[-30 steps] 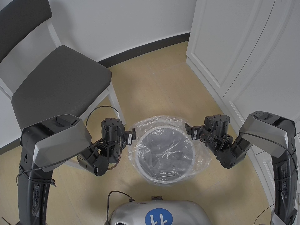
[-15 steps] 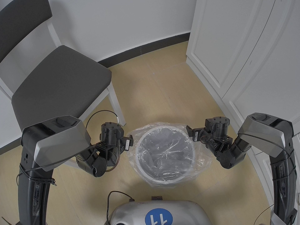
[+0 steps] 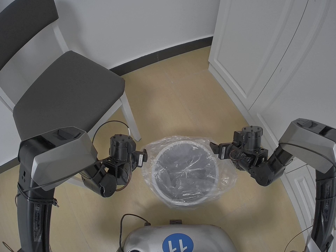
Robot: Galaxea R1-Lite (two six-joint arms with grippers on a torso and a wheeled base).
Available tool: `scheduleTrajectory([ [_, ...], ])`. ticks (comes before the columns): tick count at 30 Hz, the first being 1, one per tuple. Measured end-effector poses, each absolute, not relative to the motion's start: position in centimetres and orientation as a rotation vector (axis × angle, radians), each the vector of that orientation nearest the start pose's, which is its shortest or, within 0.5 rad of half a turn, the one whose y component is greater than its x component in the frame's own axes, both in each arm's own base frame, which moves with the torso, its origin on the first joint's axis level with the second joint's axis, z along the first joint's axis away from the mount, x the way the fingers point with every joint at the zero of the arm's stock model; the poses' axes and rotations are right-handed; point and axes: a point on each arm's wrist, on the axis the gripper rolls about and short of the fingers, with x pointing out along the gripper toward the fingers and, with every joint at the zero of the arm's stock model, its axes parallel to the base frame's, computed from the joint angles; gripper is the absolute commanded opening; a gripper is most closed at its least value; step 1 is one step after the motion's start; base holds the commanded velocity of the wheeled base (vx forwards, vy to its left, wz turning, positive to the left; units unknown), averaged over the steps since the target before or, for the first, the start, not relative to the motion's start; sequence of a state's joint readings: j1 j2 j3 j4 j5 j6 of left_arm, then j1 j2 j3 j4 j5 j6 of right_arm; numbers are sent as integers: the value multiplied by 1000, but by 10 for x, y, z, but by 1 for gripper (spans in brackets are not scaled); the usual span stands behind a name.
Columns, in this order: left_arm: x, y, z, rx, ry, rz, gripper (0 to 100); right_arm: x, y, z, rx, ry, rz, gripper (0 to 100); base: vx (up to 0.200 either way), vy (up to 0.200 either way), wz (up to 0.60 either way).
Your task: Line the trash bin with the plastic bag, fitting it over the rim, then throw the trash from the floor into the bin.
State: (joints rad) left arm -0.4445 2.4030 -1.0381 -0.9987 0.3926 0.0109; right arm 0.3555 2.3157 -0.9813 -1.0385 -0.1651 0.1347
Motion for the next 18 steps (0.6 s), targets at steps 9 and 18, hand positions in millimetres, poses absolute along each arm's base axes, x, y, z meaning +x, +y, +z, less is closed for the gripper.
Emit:
scheduleTrajectory([
  [9, 384, -173, 11, 175, 365, -54, 100, 371, 112, 51, -80, 397, 193, 100, 0, 0, 0],
  [18, 383, -174, 5, 186, 387, -59, 100, 360, 99, 39, -151, 495, 208, 100, 0, 0, 0],
])
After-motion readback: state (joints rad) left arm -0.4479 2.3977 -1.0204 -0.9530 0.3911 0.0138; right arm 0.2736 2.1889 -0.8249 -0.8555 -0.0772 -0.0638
